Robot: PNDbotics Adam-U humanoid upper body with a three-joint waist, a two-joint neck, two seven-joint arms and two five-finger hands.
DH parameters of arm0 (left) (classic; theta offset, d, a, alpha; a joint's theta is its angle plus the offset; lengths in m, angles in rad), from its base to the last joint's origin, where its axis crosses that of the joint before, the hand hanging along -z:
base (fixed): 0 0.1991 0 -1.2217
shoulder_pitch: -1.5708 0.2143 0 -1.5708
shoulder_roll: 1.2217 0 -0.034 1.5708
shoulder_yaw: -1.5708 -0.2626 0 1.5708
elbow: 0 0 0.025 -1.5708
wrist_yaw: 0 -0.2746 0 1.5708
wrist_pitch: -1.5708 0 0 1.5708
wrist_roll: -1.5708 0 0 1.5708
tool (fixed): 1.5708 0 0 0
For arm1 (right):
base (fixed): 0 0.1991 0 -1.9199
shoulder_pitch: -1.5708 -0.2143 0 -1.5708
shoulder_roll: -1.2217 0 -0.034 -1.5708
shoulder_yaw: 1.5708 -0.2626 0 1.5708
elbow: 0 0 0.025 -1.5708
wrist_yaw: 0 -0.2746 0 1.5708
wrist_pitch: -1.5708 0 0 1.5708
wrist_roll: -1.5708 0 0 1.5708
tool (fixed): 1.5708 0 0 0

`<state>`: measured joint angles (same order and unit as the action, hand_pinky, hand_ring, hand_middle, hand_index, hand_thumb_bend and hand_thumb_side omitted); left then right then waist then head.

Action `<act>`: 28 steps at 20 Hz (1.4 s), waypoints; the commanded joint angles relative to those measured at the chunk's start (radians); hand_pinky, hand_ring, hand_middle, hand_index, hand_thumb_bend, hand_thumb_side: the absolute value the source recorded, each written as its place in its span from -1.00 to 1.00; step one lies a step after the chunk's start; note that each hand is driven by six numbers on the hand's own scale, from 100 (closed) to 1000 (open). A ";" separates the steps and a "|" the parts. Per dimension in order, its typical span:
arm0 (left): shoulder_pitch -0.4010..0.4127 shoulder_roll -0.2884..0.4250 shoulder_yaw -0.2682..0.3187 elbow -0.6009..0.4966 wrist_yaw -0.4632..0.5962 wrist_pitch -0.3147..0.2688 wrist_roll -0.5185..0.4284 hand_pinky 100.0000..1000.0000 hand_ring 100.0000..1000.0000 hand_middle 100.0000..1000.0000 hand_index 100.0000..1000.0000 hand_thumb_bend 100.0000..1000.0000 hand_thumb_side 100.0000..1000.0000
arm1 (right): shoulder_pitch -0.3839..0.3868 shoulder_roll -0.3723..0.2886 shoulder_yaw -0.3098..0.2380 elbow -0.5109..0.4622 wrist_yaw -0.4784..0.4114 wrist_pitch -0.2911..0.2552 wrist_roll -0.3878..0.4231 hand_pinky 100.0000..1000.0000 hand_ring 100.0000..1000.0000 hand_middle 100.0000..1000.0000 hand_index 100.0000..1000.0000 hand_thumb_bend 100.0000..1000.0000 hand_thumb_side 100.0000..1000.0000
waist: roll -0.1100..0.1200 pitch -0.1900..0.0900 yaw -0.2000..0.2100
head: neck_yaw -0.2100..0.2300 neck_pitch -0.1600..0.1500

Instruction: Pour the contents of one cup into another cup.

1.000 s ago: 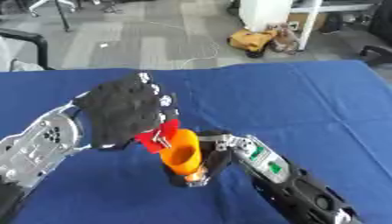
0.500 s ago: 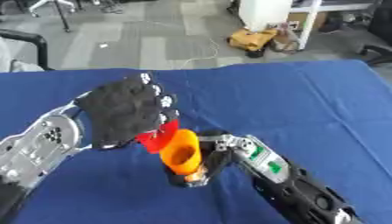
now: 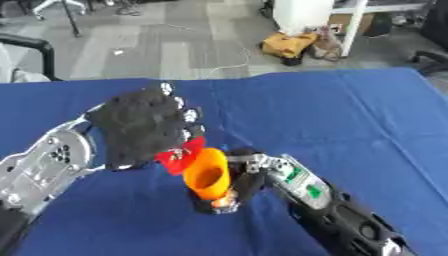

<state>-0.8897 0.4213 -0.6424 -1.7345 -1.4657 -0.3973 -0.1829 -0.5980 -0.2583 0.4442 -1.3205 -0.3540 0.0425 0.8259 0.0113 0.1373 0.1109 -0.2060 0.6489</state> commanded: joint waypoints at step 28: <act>-0.030 0.008 -0.002 -0.030 -0.011 -0.027 -0.014 -0.53 -0.52 -0.56 0.32 -0.04 -1.00 | -0.010 -0.005 -0.016 -0.003 -0.006 -0.001 0.008 -0.51 -0.02 -0.62 -0.21 -0.99 -1.00 | 0.000 -0.013 0.002 | -0.006 -0.002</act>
<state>-0.9062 0.4218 -0.6544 -1.7613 -1.4709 -0.4253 -0.2026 -0.5946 -0.2584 0.4382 -1.3142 -0.3543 0.0412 0.8313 0.0107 0.1366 0.1139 -0.2124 0.6489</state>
